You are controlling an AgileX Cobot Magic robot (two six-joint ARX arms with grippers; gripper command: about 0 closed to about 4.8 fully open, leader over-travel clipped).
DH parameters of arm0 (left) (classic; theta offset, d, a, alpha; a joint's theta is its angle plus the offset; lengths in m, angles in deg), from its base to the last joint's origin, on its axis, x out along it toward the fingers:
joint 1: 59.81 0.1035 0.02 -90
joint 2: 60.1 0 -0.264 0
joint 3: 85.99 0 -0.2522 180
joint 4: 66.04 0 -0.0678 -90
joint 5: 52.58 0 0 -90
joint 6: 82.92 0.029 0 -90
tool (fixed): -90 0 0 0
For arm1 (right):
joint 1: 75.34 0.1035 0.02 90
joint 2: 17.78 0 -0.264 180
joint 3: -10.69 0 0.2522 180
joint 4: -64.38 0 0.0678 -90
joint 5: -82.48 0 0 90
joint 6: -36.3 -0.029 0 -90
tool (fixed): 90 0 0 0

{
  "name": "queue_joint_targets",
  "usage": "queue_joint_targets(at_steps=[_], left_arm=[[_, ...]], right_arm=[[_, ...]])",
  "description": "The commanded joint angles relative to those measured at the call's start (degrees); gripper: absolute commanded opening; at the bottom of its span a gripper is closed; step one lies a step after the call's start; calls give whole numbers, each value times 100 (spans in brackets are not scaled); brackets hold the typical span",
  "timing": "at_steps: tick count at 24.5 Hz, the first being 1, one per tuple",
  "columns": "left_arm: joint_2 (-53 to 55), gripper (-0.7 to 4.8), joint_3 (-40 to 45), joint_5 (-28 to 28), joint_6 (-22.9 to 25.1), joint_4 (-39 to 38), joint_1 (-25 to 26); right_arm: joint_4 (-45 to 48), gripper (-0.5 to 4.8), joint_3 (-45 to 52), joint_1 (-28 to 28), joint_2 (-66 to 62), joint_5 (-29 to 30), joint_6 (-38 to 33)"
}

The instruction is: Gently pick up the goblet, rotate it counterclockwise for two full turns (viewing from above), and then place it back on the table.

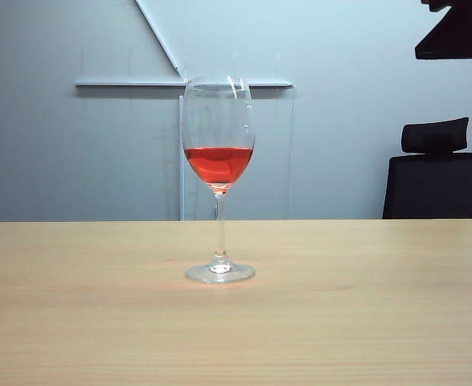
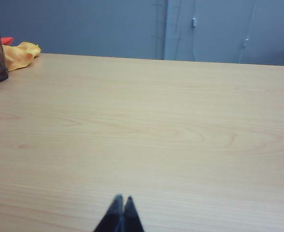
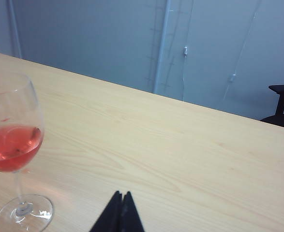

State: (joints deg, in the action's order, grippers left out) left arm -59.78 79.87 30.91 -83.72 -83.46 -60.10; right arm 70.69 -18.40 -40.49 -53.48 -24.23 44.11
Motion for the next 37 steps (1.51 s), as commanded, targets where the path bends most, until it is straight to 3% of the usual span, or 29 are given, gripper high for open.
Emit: queue_joint_targets(at_steps=[1,8,12,15,17,20,28,32,37], left_arm=[[2,-5,-13,11,35,72,-2],[2,-5,-13,11,35,72,-2],[2,-5,-13,11,35,72,-2],[2,-5,-13,9,35,72,-2],[2,-5,-13,13,33,72,-4],[2,-5,-13,9,35,72,-4],[2,-5,-13,11,35,70,-4],[2,-5,-13,7,35,70,-4],[2,-5,-13,9,35,70,-4]], right_arm=[[90,-5,-26,2,13,-9,-11],[87,-6,-26,2,13,-11,4],[-90,-6,-28,-138,295,-302,210],[-654,-6,-26,-658,938,247,238],[-1469,-6,-24,-1725,1655,949,-39],[-1626,-6,136,-2468,2107,1379,-94],[-1486,-6,1145,-2776,3359,883,-533],[-1414,-6,1528,-2909,3574,1106,-931],[-1467,-6,1530,-3200,3574,1609,-931]])
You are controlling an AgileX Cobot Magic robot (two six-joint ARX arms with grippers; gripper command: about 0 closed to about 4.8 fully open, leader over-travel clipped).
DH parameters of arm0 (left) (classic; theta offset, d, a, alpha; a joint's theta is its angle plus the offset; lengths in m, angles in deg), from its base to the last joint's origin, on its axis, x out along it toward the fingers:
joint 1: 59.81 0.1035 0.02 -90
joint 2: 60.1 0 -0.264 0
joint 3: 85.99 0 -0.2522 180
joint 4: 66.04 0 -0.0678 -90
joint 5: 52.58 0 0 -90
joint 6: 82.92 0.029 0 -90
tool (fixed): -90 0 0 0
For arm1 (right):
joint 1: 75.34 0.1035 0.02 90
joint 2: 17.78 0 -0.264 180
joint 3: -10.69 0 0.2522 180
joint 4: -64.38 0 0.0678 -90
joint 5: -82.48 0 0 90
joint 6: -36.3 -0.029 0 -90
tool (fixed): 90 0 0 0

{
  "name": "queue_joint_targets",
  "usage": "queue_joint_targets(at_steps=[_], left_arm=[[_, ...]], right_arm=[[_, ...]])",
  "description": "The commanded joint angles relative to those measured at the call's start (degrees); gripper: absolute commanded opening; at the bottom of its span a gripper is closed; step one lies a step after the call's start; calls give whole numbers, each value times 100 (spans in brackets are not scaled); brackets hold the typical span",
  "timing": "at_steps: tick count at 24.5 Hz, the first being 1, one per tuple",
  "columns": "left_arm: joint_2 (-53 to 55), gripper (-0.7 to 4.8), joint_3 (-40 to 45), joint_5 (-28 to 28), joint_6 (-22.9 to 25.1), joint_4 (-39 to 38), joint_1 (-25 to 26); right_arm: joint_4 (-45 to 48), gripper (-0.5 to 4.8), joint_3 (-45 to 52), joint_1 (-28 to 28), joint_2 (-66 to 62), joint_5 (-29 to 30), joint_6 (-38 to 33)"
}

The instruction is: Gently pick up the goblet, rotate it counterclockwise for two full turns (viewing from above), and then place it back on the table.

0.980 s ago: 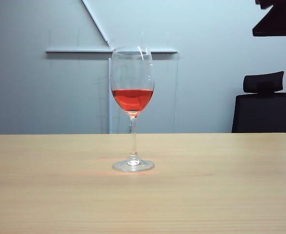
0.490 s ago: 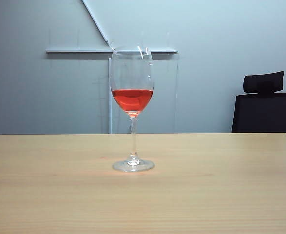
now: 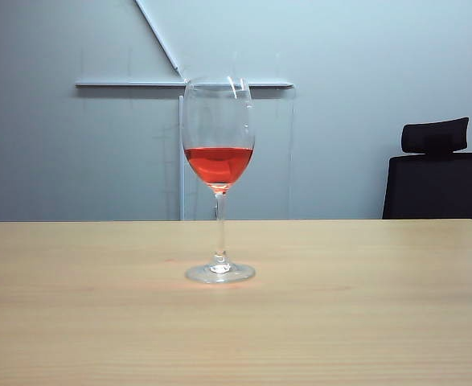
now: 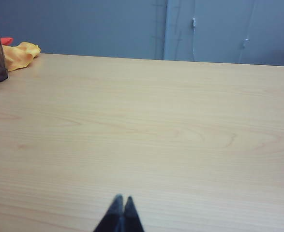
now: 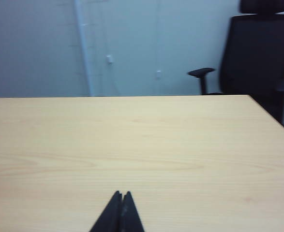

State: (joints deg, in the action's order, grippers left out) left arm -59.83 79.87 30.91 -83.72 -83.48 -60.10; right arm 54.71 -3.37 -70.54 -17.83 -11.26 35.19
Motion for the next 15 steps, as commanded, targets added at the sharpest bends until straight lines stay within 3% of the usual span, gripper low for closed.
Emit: queue_joint_targets(at_steps=[1,5,8,15], left_arm=[[7,-5,-13,9,35,72,-4],[7,-5,-13,9,35,72,-4],[7,-5,-13,9,33,72,-4],[7,-5,-13,9,35,72,-4]], right_arm=[[131,-6,26,-289,9,437,-42],[129,-6,26,-549,9,605,-39],[125,-6,26,-553,9,341,-31],[105,-6,26,-570,9,348,-17]])
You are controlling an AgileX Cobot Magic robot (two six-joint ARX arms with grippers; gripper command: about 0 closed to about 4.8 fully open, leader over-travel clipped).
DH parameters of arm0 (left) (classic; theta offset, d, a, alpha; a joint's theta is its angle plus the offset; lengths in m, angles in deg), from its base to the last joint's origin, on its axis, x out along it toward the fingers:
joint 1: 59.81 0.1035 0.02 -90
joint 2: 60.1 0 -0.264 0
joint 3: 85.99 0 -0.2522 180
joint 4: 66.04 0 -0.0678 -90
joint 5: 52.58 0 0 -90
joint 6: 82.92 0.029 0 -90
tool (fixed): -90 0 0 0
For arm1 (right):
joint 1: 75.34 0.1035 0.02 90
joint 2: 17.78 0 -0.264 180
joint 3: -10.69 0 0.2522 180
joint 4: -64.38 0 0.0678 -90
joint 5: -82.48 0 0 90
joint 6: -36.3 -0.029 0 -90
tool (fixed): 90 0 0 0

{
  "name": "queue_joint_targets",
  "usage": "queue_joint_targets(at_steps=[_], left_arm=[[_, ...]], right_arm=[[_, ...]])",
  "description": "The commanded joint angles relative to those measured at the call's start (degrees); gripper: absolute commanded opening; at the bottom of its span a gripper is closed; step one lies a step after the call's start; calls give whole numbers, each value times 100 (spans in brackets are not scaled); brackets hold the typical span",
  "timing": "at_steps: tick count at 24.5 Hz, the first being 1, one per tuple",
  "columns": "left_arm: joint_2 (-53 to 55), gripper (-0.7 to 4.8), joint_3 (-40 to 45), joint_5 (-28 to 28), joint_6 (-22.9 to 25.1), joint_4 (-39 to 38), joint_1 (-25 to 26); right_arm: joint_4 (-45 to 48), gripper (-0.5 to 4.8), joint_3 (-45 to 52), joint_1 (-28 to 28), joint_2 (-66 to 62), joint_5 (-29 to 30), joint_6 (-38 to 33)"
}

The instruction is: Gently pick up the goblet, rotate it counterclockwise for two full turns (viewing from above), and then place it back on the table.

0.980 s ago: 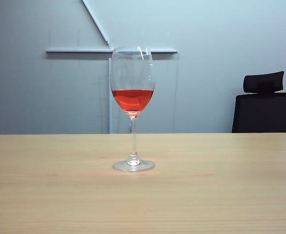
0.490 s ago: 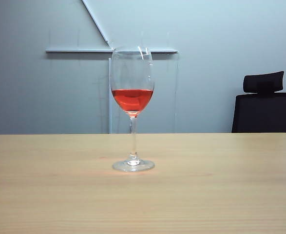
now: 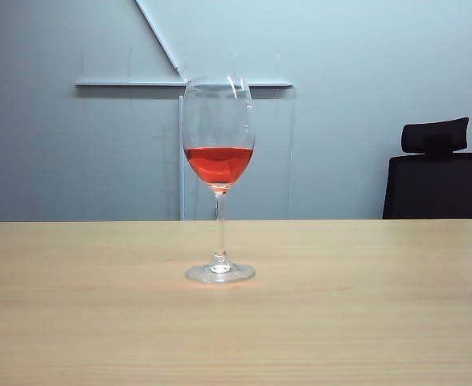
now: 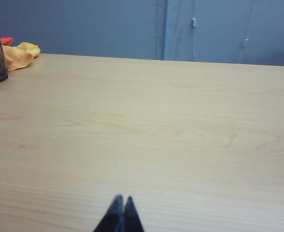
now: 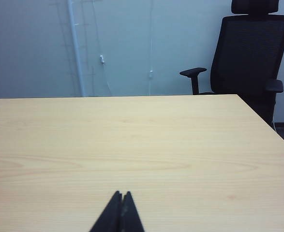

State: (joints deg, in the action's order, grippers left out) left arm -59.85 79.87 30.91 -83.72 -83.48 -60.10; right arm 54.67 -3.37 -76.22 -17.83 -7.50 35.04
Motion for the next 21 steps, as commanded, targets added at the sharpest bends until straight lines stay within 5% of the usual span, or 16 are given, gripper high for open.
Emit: queue_joint_targets(at_steps=[1,21], left_arm=[[9,-5,-13,9,35,72,-4],[9,-5,-13,9,35,72,-4]], right_arm=[[103,-6,26,-2,9,-28,-2],[44,-6,26,-2,9,-28,-2]])
